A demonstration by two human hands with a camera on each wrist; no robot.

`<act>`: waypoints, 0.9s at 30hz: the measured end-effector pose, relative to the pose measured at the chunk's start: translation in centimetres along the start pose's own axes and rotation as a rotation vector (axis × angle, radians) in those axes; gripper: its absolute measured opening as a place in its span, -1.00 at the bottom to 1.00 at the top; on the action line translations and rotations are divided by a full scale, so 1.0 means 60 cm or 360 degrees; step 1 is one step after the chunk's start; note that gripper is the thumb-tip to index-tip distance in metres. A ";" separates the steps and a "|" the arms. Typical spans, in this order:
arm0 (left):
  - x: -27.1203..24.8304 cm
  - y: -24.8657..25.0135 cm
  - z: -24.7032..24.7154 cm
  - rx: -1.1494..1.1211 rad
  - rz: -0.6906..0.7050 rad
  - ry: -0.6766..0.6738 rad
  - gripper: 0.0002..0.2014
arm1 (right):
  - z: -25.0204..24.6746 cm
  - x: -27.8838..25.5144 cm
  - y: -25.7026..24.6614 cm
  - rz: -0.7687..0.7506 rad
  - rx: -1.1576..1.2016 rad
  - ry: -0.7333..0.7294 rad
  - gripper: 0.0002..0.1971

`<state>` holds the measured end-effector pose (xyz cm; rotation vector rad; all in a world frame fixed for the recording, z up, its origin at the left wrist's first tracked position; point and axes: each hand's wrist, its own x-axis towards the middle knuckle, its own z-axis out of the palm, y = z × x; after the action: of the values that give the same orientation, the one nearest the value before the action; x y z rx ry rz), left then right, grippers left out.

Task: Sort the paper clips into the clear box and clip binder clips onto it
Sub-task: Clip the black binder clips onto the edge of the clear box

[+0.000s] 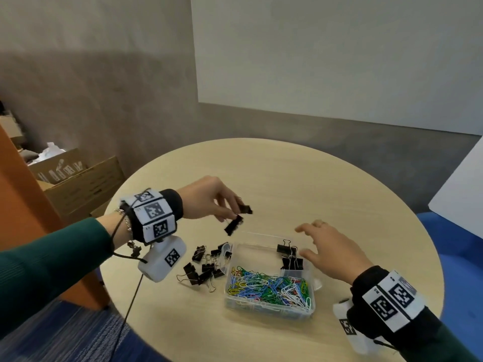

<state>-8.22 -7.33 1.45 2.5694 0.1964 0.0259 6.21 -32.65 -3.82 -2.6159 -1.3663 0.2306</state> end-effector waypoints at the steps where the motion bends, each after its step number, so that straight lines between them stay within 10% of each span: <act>1: 0.008 0.015 0.012 0.0019 0.0073 -0.0052 -0.89 | -0.005 0.001 -0.002 -0.0027 0.0032 0.0099 -0.57; 12: 0.090 0.054 0.114 0.0293 0.0327 -0.0552 -0.89 | 0.001 0.008 -0.003 -0.0224 0.0245 0.0080 -0.76; 27: 0.092 0.046 0.137 0.0102 0.0196 -0.0587 -0.81 | 0.036 0.019 -0.016 -0.0172 0.0450 0.0032 -0.67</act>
<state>-1.89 -13.18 -4.12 2.5903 -0.1024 -0.4107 5.58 -30.99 -5.72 -2.3016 -1.3535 0.3533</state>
